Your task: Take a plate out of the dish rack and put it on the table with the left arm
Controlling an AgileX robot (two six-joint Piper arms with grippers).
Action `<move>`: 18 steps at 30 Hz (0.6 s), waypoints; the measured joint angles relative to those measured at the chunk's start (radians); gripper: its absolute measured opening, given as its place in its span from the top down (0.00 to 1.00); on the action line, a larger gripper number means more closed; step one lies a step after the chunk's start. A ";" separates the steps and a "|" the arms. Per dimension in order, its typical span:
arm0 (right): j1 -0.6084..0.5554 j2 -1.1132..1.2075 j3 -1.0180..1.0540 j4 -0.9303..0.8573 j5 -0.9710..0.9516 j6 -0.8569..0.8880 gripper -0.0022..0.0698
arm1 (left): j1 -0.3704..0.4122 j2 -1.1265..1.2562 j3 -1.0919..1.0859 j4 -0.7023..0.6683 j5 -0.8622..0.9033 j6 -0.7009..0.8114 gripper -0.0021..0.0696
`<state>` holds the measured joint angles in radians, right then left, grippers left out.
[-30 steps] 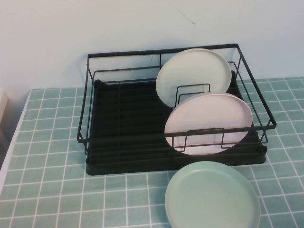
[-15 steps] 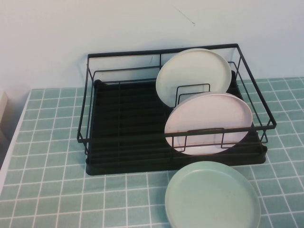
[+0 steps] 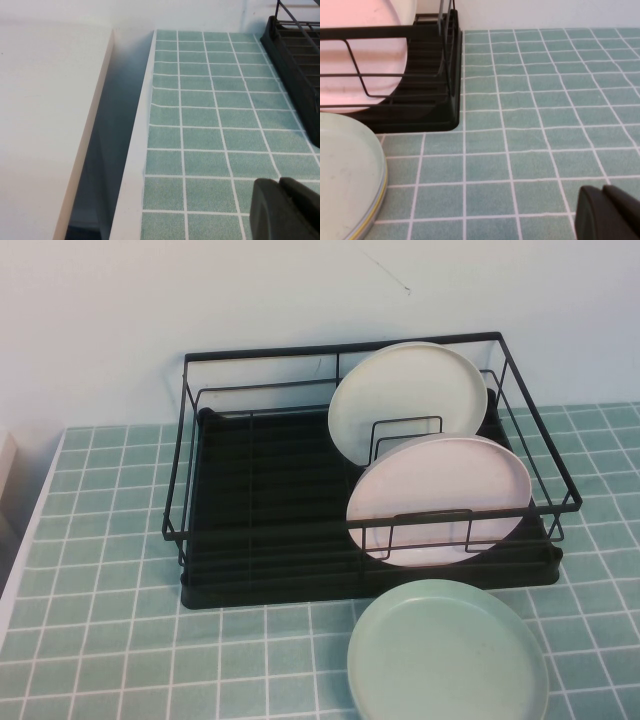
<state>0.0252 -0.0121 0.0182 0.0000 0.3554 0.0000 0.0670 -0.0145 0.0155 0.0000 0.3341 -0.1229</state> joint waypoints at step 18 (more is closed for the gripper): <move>0.000 0.000 0.000 0.000 -0.002 0.000 0.97 | 0.000 0.000 0.004 0.025 -0.042 0.037 0.98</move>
<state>0.0252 -0.0121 0.0182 0.0000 0.3537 0.0000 0.0670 -0.0145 0.0195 0.0245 0.2922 -0.0860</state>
